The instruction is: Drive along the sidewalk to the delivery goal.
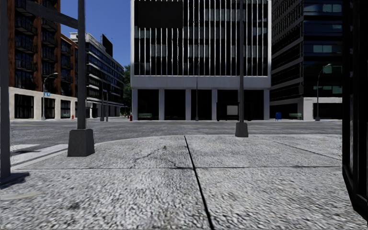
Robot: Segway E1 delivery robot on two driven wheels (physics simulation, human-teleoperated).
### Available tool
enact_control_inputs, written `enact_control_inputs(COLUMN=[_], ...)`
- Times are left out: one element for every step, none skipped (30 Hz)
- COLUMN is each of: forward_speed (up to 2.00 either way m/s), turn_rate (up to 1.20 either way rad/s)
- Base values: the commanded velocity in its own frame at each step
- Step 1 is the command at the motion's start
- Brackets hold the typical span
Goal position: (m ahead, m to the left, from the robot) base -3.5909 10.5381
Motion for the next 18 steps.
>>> enact_control_inputs(forward_speed=[0.81, 0.76, 0.71, 0.64, 0.54, 0.54, 0.38, 0.25, 0.18, 0.07, 0.0, 0.0, 0.0, 0.0, 0.0, 0.0, 0.0, 0.0], turn_rate=[0.0, 0.0, 0.0, 0.0, 0.0, 0.0, 0.0, 0.0, 0.0, 0.0, 0.0, 0.0, 0.0, 0.0, 0.0, 0.04, 0.18, 0.27])
